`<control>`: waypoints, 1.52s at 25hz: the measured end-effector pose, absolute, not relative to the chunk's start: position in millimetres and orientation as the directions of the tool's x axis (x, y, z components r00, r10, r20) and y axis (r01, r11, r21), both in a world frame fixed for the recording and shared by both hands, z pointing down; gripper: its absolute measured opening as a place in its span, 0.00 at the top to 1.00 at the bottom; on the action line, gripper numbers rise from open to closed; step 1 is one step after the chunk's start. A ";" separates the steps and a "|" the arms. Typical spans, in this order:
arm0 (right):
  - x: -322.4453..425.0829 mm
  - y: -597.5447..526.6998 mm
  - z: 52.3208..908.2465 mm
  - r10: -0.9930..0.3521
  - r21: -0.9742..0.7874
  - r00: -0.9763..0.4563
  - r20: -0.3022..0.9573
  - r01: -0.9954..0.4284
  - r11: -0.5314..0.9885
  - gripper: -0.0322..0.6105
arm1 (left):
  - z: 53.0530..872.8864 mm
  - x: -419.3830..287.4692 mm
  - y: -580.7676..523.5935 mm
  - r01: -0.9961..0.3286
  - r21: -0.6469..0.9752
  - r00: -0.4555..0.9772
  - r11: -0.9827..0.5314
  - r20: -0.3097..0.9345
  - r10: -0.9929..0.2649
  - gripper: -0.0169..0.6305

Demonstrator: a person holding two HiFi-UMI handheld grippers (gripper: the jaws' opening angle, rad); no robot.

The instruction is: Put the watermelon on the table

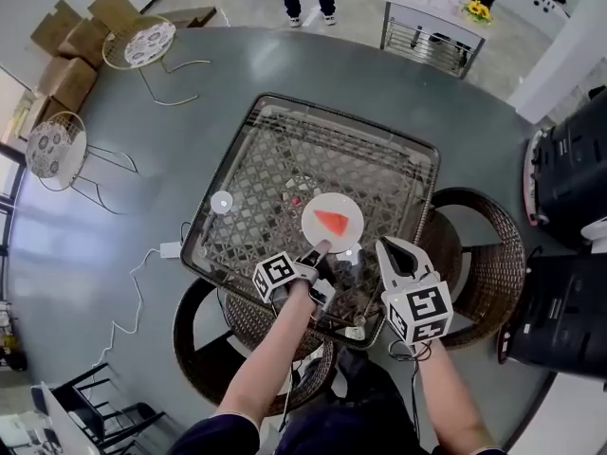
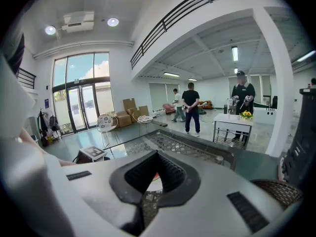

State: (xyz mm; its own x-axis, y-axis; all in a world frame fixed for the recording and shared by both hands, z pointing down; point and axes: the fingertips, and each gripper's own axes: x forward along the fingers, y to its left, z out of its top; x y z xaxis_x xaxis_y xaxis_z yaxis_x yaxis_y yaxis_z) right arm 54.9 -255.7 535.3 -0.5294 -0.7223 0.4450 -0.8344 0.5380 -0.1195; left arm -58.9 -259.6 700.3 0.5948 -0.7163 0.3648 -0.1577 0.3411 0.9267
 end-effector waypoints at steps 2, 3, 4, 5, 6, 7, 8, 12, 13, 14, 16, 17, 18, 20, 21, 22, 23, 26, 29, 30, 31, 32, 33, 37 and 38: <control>54.5 -255.0 537.2 -0.723 -0.123 -0.527 0.446 -0.836 0.534 0.95 | 704.0 -58.4 -258.2 -0.164 0.922 0.598 0.351 0.375 -0.708 0.95; 54.2 -254.7 538.1 -0.723 -0.125 -0.527 0.446 -0.837 0.533 0.95 | 705.9 -58.4 -257.5 -0.167 0.920 0.600 0.355 0.380 -0.704 0.95; 54.0 -254.7 538.9 -0.724 -0.126 -0.526 0.447 -0.838 0.532 0.95 | 707.8 -58.4 -257.0 -0.170 0.918 0.602 0.359 0.386 -0.700 0.95; 54.0 -254.7 539.6 -0.724 -0.127 -0.525 0.448 -0.838 0.530 0.95 | 709.6 -58.4 -256.6 -0.173 0.915 0.603 0.364 0.391 -0.695 0.95; 54.2 -254.8 540.0 -0.724 -0.128 -0.524 0.449 -0.839 0.528 0.95 | 711.1 -58.3 -256.1 -0.176 0.913 0.604 0.368 0.395 -0.692 0.95; 54.6 -255.0 540.3 -0.724 -0.129 -0.523 0.450 -0.840 0.526 0.95 | 712.2 -58.1 -255.5 -0.178 0.911 0.605 0.372 0.399 -0.689 0.95; 55.2 -255.2 540.4 -0.725 -0.130 -0.522 0.450 -0.841 0.525 0.95 | 713.1 -57.9 -255.0 -0.180 0.910 0.605 0.374 0.403 -0.687 0.95; 56.8 -255.8 541.2 -0.727 -0.133 -0.521 0.448 -0.843 0.521 0.95 | 716.6 -57.0 -253.1 -0.198 0.902 0.606 0.383 0.420 -0.676 0.95; 56.8 -256.1 541.7 -0.727 -0.134 -0.520 0.449 -0.843 0.521 0.95 | 717.5 -57.0 -252.8 -0.201 0.900 0.606 0.386 0.424 -0.673 0.95; 56.7 -256.5 542.0 -0.727 -0.135 -0.520 0.448 -0.843 0.520 0.95 | 718.4 -57.2 -252.5 -0.204 0.899 0.605 0.388 0.428 -0.671 0.95; 56.3 -257.5 541.9 -0.728 -0.136 -0.520 0.447 -0.843 0.520 0.95 | 719.9 -57.6 -252.1 -0.211 0.896 0.605 0.392 0.434 -0.667 0.95; 56.0 -257.7 541.8 -0.728 -0.136 -0.521 0.446 -0.843 0.520 0.95 | 720.7 -58.0 -251.8 -0.215 0.894 0.605 0.393 0.438 -0.665 0.95; 55.8 -257.9 541.7 -0.728 -0.137 -0.521 0.445 -0.843 0.520 0.95 | 721.4 -58.6 -251.4 -0.219 0.892 0.604 0.395 0.441 -0.664 0.95; 55.7 -257.8 541.5 -0.729 -0.138 -0.521 0.445 -0.844 0.519 0.95 | 722.1 -59.3 -250.9 -0.227 0.890 0.603 0.395 0.447 -0.660 0.95; 55.9 -257.7 541.7 -0.728 -0.139 -0.521 0.446 -0.844 0.518 0.95 | 722.1 -59.2 -250.9 -0.233 0.889 0.603 0.395 0.450 -0.658 0.95; 56.3 -257.5 542.0 -0.728 -0.140 -0.521 0.447 -0.844 0.518 0.95 | 722.1 -58.9 -251.0 -0.238 0.887 0.603 0.395 0.454 -0.656 0.95; 56.6 -257.4 542.2 -0.727 -0.141 -0.521 0.447 -0.844 0.518 0.95 | 722.2 -58.6 -251.0 -0.244 0.886 0.602 0.395 0.458 -0.655 0.95; 56.6 -256.9 542.6 -0.727 -0.145 -0.523 0.445 -0.843 0.518 0.95 | 723.5 -58.9 -250.7 -0.265 0.878 0.597 0.398 0.473 -0.648 0.95; 57.5 -256.3 542.4 -0.729 -0.146 -0.522 0.443 -0.844 0.516 0.95 | 725.5 -59.1 -249.8 -0.297 0.866 0.588 0.402 0.498 -0.637 0.95; 58.1 -255.9 542.3 -0.729 -0.147 -0.522 0.442 -0.844 0.515 0.95 | 725.7 -59.1 -249.7 -0.309 0.862 0.583 0.402 0.505 -0.636 0.95; 58.8 -255.3 542.3 -0.729 -0.149 -0.522 0.442 -0.844 0.515 0.95 | 725.6 -58.9 -249.4 -0.320 0.858 0.579 0.400 0.512 -0.635 0.95; 59.4 -254.6 542.6 -0.729 -0.150 -0.523 0.441 -0.844 0.514 0.95 | 725.6 -58.6 -248.9 -0.333 0.854 0.575 0.399 0.520 -0.632 0.95; 59.9 -253.8 543.2 -0.729 -0.152 -0.523 0.441 -0.844 0.514 0.95 | 725.8 -58.3 -248.3 -0.348 0.849 0.571 0.399 0.529 -0.628 0.95; 61.7 -251.7 543.8 -0.730 -0.156 -0.524 0.439 -0.844 0.512 0.95 | 727.6 -57.9 -246.9 -0.387 0.827 0.556 0.408 0.562 -0.613 0.95; 62.2 -251.6 543.6 -0.730 -0.158 -0.524 0.438 -0.845 0.512 0.95 | 728.0 -57.8 -246.8 -0.396 0.821 0.551 0.411 0.571 -0.609 0.95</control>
State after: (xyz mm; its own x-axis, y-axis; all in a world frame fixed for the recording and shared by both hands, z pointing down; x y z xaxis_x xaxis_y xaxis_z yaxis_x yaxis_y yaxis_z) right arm 62.2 -251.6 543.6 -0.5243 -0.7300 0.4383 -0.8445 0.5117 -0.1580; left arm -57.8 -246.8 728.0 0.5509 -0.6090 0.5706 -0.3960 0.4111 0.8211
